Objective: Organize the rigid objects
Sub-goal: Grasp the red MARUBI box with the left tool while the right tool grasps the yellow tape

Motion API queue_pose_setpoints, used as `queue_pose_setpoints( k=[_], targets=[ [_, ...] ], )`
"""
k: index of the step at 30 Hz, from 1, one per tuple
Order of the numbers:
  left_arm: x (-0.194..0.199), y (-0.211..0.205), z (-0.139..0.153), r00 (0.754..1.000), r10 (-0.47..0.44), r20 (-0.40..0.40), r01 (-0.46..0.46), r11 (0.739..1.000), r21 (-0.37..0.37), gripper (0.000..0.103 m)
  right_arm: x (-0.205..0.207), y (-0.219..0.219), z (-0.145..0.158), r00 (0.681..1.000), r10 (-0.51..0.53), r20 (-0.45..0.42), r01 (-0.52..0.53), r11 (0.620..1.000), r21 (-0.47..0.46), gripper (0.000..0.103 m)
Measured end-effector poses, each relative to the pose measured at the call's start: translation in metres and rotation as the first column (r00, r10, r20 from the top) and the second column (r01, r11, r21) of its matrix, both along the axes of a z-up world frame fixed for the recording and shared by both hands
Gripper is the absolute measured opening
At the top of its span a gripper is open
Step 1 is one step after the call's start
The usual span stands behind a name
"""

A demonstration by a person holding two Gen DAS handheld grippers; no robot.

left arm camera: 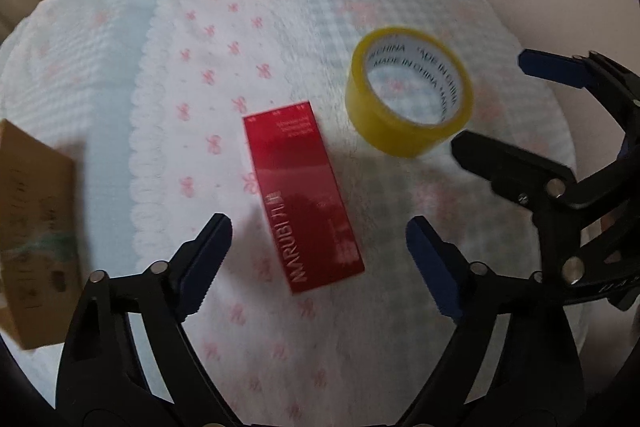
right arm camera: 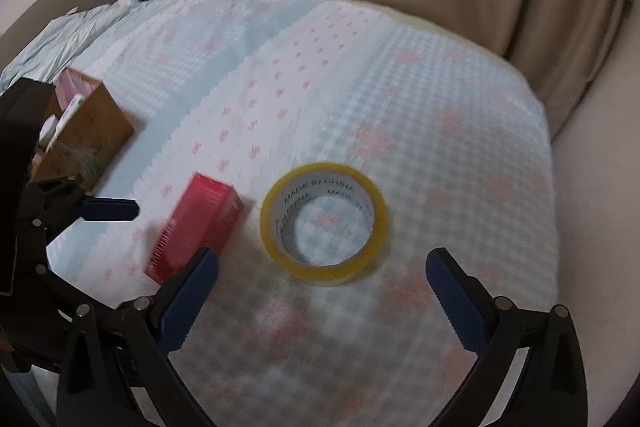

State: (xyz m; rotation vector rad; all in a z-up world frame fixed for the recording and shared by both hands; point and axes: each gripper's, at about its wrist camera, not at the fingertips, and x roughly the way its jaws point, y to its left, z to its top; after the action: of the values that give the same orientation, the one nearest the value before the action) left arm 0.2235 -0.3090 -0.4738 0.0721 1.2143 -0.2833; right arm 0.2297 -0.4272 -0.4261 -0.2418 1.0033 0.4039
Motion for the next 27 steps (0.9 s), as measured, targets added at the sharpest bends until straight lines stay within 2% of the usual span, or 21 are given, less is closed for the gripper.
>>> queue_pose_setpoints(
  k=[4, 7, 13, 16, 17, 19, 20, 21, 27],
  targets=[
    [0.001, -0.006, -0.014, 1.000, -0.001, 0.016, 0.001, 1.000, 0.021, 0.085, 0.007, 0.001, -0.019, 0.999, 0.039, -0.014, -0.038, 0.999, 0.009, 0.103],
    [0.003, -0.008, -0.022, 1.000, 0.011, 0.019, -0.012, 0.999, 0.035, 0.077, 0.014, 0.003, -0.031, 0.998, 0.063, -0.021, -0.063, 0.998, 0.009, 0.103],
    [0.018, -0.014, -0.032, 0.999, 0.040, 0.030, -0.042, 0.996, 0.072, 0.074, 0.031, 0.008, -0.047, 0.997, 0.073, -0.021, -0.072, 0.997, 0.023, 0.103],
    [0.030, -0.014, -0.033, 0.998, 0.049, 0.029, -0.051, 0.996, 0.074, 0.066, 0.042, 0.010, -0.050, 0.998, 0.069, -0.014, -0.069, 0.997, 0.026, 0.103],
    [0.035, -0.014, -0.033, 0.998, 0.048, 0.028, -0.050, 0.996, 0.076, 0.061, 0.046, 0.010, -0.050, 0.998, 0.068, -0.009, -0.068, 0.997, 0.024, 0.103],
    [0.038, -0.015, -0.033, 0.998, 0.052, 0.027, -0.054, 0.994, 0.092, 0.057, 0.051, 0.013, -0.051, 0.997, 0.075, -0.005, -0.075, 0.997, 0.020, 0.103],
    [0.041, -0.013, -0.034, 0.998, 0.056, 0.025, -0.058, 0.994, 0.090, 0.053, 0.053, 0.014, -0.051, 0.997, 0.083, -0.006, -0.083, 0.996, 0.022, 0.102],
    [0.042, -0.013, -0.033, 0.998, 0.059, 0.027, -0.061, 0.994, 0.091, 0.045, 0.055, 0.016, -0.052, 0.996, 0.092, -0.009, -0.092, 0.995, 0.027, 0.098],
    [0.044, -0.012, -0.030, 0.999, 0.037, 0.012, -0.038, 0.996, 0.084, 0.040, 0.053, 0.016, -0.051, 0.999, 0.048, -0.018, -0.047, 0.999, 0.026, 0.097]
  ],
)
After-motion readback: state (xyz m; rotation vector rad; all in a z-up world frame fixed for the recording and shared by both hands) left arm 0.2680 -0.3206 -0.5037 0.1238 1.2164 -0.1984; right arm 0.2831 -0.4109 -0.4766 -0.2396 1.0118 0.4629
